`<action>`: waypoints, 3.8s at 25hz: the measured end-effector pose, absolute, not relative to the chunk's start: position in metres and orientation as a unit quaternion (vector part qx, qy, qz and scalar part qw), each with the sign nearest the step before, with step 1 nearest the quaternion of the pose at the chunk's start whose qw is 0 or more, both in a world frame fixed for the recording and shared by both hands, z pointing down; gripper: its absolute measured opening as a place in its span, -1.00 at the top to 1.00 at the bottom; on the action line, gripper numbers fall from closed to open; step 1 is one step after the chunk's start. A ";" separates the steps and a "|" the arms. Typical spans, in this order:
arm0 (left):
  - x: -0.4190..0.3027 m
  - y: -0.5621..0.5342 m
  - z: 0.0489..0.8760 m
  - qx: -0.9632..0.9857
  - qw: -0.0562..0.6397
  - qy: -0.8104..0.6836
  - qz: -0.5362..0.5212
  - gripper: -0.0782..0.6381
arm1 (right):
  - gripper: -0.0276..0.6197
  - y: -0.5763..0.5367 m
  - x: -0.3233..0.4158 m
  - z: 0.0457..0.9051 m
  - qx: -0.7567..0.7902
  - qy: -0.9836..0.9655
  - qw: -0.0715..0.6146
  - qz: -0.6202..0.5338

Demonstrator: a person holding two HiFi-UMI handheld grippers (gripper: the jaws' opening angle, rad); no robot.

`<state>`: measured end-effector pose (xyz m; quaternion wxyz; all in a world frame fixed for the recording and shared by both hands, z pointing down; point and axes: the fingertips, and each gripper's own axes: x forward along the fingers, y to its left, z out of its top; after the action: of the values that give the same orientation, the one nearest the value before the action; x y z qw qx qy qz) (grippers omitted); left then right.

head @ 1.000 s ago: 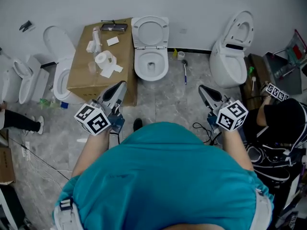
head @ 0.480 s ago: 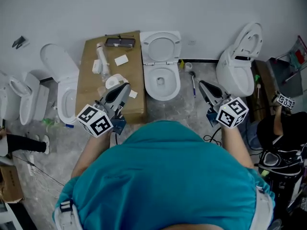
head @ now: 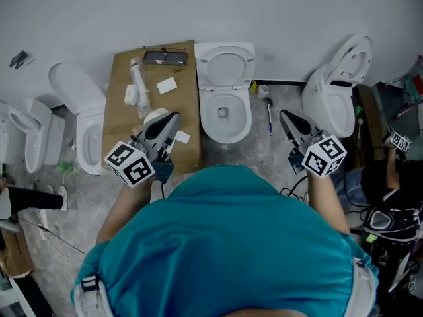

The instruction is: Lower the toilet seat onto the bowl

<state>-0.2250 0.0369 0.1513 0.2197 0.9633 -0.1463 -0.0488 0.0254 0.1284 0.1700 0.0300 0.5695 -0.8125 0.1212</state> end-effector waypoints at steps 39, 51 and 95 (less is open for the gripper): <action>-0.018 -0.233 0.272 0.925 0.273 -0.265 0.006 0.77 | 0.92 -0.255 0.181 0.344 0.439 -0.868 0.203 0.110; -0.005 -0.265 0.363 0.917 0.278 -0.279 0.062 0.77 | 0.73 -0.319 0.176 0.448 0.424 -0.849 0.304 0.085; -0.009 -0.230 0.403 0.907 0.312 -0.277 0.059 0.77 | 0.70 -0.300 0.154 0.503 0.323 -0.834 0.447 -0.020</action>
<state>-0.0085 -0.2303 0.4025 0.3118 0.9068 -0.2774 0.0591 0.1537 -0.3004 0.5031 0.4466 0.3233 -0.8340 -0.0203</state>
